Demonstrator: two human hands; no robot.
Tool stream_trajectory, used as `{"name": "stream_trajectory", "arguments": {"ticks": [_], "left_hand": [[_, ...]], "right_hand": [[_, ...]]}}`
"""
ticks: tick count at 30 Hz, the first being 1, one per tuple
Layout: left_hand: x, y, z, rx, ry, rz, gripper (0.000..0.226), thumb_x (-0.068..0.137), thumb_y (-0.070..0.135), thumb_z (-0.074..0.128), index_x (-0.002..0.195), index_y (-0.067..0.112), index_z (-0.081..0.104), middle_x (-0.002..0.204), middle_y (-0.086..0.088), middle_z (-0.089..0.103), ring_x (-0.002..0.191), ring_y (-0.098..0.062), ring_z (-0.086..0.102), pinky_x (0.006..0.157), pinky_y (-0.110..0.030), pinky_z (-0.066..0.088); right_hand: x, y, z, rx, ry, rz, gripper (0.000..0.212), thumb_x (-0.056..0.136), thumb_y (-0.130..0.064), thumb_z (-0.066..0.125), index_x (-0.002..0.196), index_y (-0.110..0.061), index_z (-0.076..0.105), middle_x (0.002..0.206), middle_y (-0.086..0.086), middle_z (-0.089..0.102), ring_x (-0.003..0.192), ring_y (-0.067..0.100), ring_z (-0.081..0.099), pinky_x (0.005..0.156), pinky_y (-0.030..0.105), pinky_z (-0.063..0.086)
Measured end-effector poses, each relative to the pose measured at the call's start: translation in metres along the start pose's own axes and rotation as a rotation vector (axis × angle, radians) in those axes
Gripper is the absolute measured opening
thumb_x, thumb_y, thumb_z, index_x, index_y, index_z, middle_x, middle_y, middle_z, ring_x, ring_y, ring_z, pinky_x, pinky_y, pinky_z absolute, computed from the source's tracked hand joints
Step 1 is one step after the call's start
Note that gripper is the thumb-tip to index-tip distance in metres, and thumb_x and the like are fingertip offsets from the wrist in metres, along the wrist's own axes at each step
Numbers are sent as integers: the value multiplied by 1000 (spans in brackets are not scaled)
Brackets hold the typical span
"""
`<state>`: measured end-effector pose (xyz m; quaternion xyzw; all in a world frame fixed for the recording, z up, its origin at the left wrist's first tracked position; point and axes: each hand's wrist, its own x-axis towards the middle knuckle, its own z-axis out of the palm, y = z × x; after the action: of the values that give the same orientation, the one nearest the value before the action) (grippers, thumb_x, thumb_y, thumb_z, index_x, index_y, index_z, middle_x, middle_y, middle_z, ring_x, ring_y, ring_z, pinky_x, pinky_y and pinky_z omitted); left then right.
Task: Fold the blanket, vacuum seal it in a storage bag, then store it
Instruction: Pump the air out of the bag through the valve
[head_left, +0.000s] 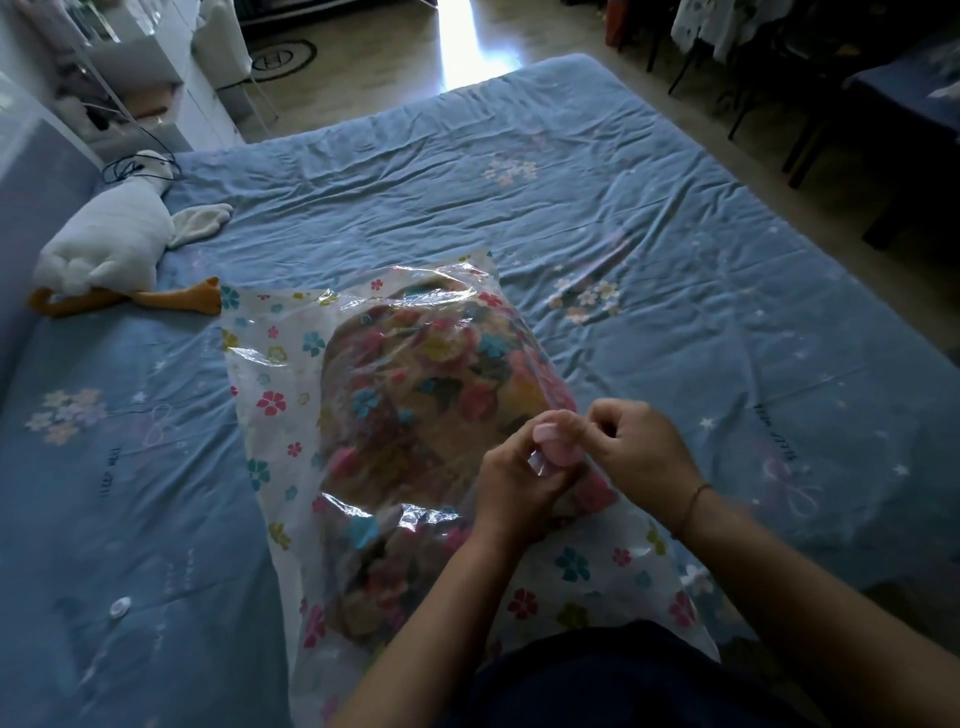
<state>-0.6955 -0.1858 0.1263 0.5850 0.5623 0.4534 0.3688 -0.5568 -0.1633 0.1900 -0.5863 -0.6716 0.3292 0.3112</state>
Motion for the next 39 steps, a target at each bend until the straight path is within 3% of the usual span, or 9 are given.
{"name": "stream_trajectory", "arguments": {"ticks": [4, 7, 10, 14, 21, 24, 29, 36, 39], "left_hand": [[7, -4, -1, -8, -3, -11, 51, 70, 18, 84, 118, 23, 67, 110, 11, 72, 103, -7, 68, 90, -35, 54], [4, -5, 0, 12, -6, -9, 53, 70, 17, 84, 118, 29, 65, 111, 12, 72, 104, -5, 67, 91, -35, 54], [2, -4, 2, 9, 10, -15, 52, 69, 18, 85, 116, 31, 67, 108, 13, 73, 100, -4, 68, 87, -29, 55], [-2, 4, 2, 62, -3, 36, 38, 74, 29, 81, 106, 39, 64, 98, 16, 72, 89, -3, 68, 75, -26, 54], [3, -2, -3, 18, -20, -11, 51, 71, 16, 83, 118, 25, 67, 109, 12, 72, 103, -4, 67, 89, -30, 54], [1, -4, 0, 9, -11, -27, 49, 71, 13, 84, 115, 24, 68, 106, 10, 73, 98, -3, 68, 86, -27, 55], [-6, -2, 1, 51, -17, -14, 37, 74, 25, 81, 102, 41, 63, 96, 17, 72, 88, -2, 68, 75, -26, 54], [-3, -9, -3, -14, -17, -30, 46, 72, 17, 84, 114, 24, 68, 106, 10, 73, 98, -4, 68, 85, -26, 54], [-6, -10, -1, 15, -13, -18, 41, 73, 21, 84, 110, 25, 68, 100, 14, 73, 92, -1, 67, 80, -25, 54]], "right_hand": [[-4, -51, -37, 293, 171, -228, 56, 85, -41, 65, 55, 2, 45, 45, -9, 34, 42, 2, 30, 44, 14, 26], [-7, -64, -48, 390, 203, -338, 51, 88, -34, 64, 53, -4, 41, 43, -14, 39, 40, -2, 36, 45, 9, 27], [-6, -29, -22, 263, 123, -201, 48, 86, -49, 62, 53, -24, 38, 45, -11, 37, 42, 1, 33, 46, 18, 29], [-7, 12, 3, 19, -64, 67, 51, 73, -65, 53, 52, -19, 43, 47, -8, 39, 44, 6, 37, 51, 29, 33], [-9, -58, -48, 363, 194, -283, 58, 90, -39, 58, 57, 8, 45, 48, -1, 35, 43, 1, 32, 45, 13, 27], [-8, -41, -32, 299, 135, -215, 53, 89, -39, 61, 55, -1, 46, 45, -8, 35, 42, 2, 31, 45, 16, 28], [-10, 9, 3, 59, -103, 74, 57, 68, -72, 54, 51, -18, 45, 47, -6, 39, 47, 8, 37, 52, 33, 34], [-14, -60, -42, 493, 119, -277, 54, 88, -38, 60, 56, 1, 42, 49, 1, 33, 45, 8, 29, 45, 18, 27], [-14, -38, -20, 387, 103, -195, 50, 88, -37, 63, 54, -7, 42, 48, -6, 33, 45, 4, 30, 45, 20, 29]]}}
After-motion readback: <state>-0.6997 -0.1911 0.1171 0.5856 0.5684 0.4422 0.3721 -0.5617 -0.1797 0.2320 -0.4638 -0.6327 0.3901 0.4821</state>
